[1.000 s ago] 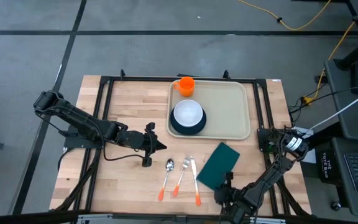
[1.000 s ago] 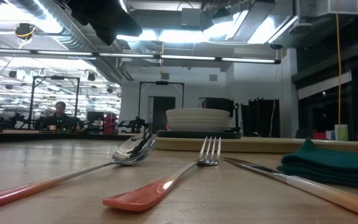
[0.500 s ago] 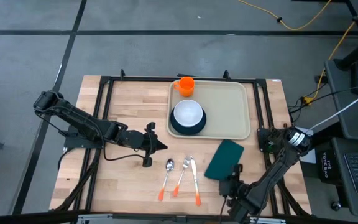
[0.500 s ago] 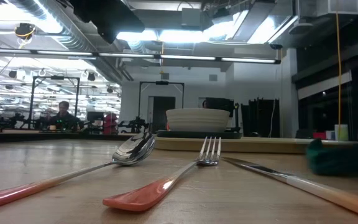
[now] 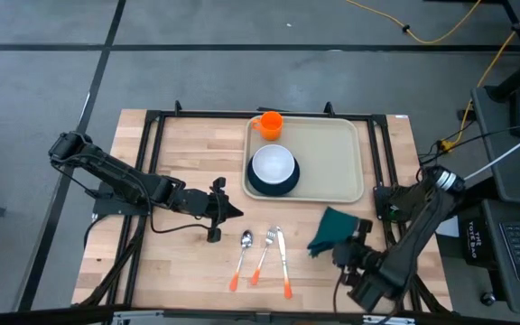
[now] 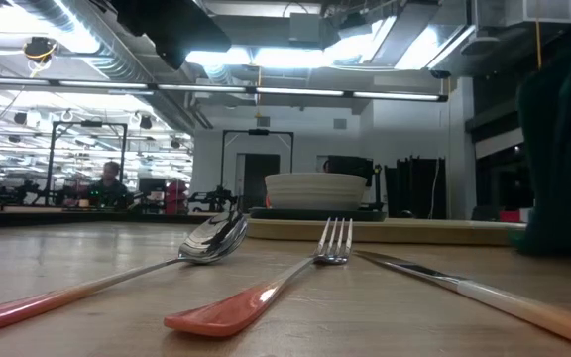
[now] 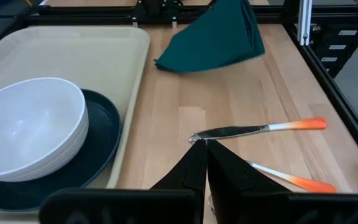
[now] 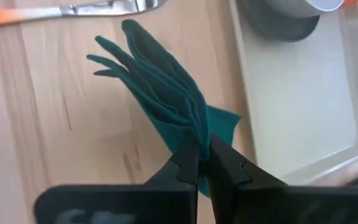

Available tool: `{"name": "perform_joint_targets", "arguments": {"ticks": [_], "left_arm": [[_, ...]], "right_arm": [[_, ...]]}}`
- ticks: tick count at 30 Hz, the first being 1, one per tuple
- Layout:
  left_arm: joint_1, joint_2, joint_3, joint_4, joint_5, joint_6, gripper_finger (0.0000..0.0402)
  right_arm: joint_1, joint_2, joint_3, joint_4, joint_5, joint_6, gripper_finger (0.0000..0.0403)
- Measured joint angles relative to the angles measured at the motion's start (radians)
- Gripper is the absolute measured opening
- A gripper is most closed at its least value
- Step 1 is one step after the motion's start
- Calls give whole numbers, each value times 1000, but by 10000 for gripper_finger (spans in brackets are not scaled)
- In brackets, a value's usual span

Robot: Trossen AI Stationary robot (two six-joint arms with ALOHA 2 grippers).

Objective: Set up tray
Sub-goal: Put the blue napkin to the right of the blue plate on the serving tray

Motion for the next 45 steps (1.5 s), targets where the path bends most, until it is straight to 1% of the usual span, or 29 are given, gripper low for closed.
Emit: {"name": "perform_joint_targets", "arguments": {"ticks": [2,12,19,22,24,26,29,32,38,45], "left_arm": [[0,0,0,0,0,0,8],[0,0,0,0,0,0,7],[0,0,0,0,-2,0,5],[0,0,0,0,-2,1,3],[1,0,0,0,-3,32,4],[6,0,0,0,-23,57,3],[23,0,0,-4,-45,55,3],[48,0,0,-24,-45,88,3],[119,0,0,-57,-46,105,2],[211,0,0,-125,-46,106,5]], "right_arm": [[-1,-39,-1,-6,5,1,17],[-6,-243,-1,-21,101,-18,17],[-24,-339,-1,-38,175,-26,17],[-60,-361,-1,-54,184,-31,17],[-89,-361,-1,-58,172,-56,17],[-116,-361,-1,-55,163,-89,17],[-142,-363,-1,-51,161,-138,17],[-165,-379,-1,-50,163,-162,17],[-227,-433,-1,-50,168,-188,17],[-353,-491,-1,-50,192,-335,17]]}}
